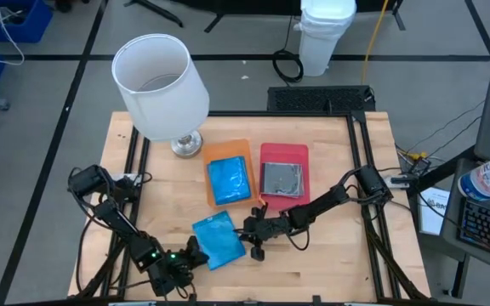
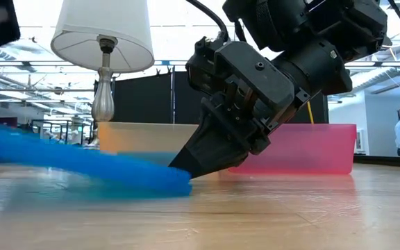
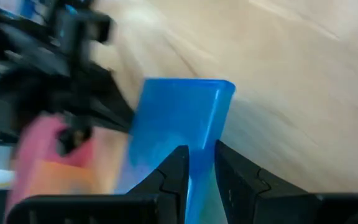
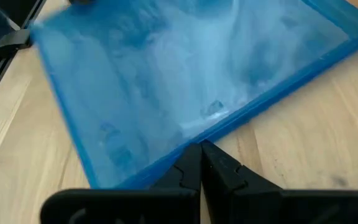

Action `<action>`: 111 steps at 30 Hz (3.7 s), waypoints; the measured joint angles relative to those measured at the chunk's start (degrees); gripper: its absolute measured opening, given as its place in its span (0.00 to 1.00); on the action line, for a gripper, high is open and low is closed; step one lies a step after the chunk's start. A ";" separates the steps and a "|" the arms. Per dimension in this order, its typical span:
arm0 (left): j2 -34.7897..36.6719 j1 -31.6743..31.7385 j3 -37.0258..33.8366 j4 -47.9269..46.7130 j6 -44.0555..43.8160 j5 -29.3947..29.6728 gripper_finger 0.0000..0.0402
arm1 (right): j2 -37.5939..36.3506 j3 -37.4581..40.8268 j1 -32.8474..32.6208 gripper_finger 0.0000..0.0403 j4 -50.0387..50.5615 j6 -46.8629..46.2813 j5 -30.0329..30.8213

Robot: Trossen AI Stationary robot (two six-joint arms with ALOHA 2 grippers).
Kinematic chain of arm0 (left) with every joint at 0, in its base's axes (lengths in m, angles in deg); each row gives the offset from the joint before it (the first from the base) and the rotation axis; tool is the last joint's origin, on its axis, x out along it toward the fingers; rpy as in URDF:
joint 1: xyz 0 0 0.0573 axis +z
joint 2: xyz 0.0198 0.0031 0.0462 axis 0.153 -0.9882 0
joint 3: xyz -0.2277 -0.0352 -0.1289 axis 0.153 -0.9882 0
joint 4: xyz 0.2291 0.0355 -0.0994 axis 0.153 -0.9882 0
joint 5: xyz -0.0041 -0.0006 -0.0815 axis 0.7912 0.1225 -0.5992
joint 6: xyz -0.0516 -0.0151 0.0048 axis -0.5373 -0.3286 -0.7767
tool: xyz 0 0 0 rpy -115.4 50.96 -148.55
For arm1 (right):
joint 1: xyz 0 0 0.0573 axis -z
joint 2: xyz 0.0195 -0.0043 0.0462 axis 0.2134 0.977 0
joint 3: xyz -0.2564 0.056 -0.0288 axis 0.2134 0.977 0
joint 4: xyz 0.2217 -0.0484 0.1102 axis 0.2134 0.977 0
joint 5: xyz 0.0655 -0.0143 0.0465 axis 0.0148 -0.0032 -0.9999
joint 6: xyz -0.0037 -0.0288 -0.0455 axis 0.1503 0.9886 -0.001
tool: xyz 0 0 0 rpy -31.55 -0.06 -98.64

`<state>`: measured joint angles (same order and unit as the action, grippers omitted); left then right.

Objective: Pick & place jewel cases by type
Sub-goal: Put the black CD case into the orange bin

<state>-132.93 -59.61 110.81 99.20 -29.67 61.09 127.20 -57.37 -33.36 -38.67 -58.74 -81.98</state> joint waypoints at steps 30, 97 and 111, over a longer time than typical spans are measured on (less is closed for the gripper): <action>0.15 -3.92 5.54 -9.85 13.64 15.05 0.06 | 0.07 -0.35 -0.60 0.00 -4.63 2.60 -1.64; 0.32 -6.58 22.52 -43.62 33.48 37.44 0.04 | -20.70 -0.07 10.92 0.28 -10.22 -20.91 -15.06; 0.32 -6.47 22.50 -41.80 32.24 37.28 0.06 | -20.70 -0.07 12.03 0.10 -11.20 -16.41 -18.11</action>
<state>-132.61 -66.08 133.32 57.40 2.57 98.37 106.50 -57.44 -21.33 -49.88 -75.15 -100.09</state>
